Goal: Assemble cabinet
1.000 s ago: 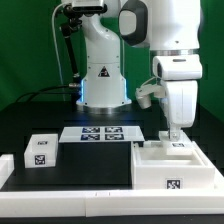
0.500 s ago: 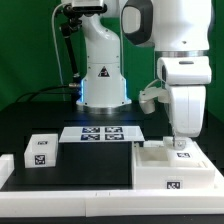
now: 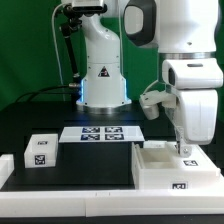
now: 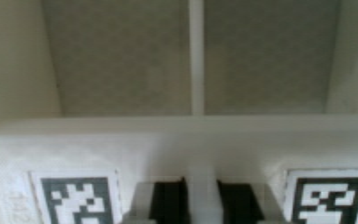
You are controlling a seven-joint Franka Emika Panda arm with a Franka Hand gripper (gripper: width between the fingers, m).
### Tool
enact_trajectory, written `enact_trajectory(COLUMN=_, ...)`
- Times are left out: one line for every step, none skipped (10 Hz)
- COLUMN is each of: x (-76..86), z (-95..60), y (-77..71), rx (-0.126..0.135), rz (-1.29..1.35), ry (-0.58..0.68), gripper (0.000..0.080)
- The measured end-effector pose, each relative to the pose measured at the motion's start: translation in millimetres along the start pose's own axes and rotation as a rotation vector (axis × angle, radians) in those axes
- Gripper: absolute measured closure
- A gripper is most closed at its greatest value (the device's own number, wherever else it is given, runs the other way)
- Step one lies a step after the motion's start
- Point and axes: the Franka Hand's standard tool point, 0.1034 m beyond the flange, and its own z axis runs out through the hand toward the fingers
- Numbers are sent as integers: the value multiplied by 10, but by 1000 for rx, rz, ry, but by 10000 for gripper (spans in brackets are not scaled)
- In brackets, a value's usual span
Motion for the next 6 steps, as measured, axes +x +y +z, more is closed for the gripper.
enact_trajectory(x=7, z=0, y=1, rx=13, rz=-3, ry=-7, gripper=729)
enact_trajectory(x=7, z=0, y=0, rx=14, rz=-1, ry=-8, gripper=729)
enact_trajectory(x=5, z=1, y=0, rx=14, rz=-1, ry=-9, gripper=729)
enact_trajectory(x=0, z=-3, y=-3, rx=14, rz=0, ry=-9, gripper=729)
enact_trajectory(x=-8, z=-7, y=-14, rx=14, rz=0, ry=-10, gripper=729)
enact_trajectory(x=-29, z=-22, y=-23, rx=13, rz=-1, ry=-13, gripper=558)
